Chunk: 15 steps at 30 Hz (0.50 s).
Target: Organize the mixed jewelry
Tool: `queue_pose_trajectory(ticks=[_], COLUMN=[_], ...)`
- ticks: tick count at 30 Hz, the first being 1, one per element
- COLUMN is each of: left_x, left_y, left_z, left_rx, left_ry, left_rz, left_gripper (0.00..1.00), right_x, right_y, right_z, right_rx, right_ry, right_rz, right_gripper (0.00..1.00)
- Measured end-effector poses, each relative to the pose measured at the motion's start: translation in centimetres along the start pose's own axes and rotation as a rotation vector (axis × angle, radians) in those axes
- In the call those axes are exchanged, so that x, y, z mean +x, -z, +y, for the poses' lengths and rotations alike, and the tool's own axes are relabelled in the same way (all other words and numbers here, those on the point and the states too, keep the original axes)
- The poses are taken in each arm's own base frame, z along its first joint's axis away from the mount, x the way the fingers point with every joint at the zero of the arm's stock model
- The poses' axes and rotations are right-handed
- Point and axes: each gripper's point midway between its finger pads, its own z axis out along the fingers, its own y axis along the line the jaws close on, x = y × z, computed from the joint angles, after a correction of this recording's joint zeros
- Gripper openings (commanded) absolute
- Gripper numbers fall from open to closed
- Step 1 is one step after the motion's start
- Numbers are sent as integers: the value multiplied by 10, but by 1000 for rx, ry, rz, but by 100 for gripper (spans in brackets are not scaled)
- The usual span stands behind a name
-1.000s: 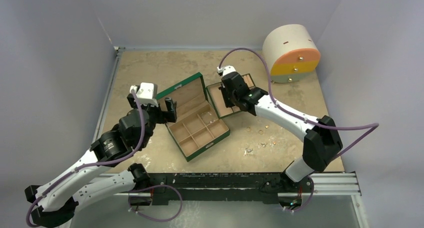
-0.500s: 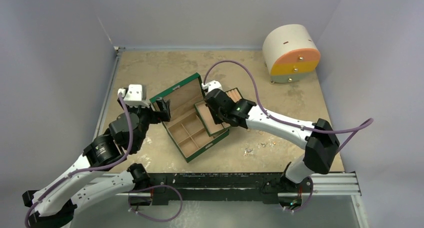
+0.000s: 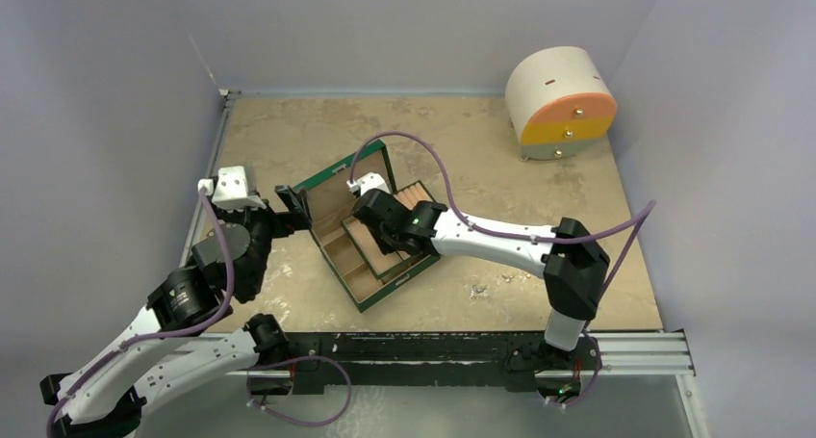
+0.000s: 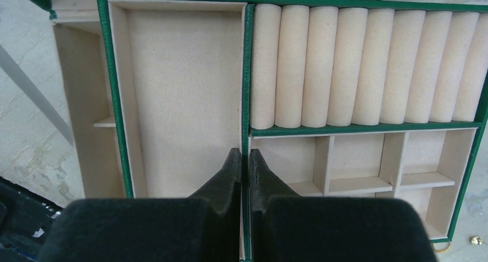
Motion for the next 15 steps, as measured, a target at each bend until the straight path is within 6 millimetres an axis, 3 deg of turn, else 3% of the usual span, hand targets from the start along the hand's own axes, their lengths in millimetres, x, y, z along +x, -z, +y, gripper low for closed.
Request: queue_pose_trajectory(ticks=[15], left_x=[-7], left_y=[4], left_z=[13], left_rx=[-49], left_ry=[29], left_rz=[-30], left_gripper=[92], right_x=[18], right_y=[-9], right_z=[42], right_rx=[-45], right_ry=[78], right_rz=[28], right_gripper=[0])
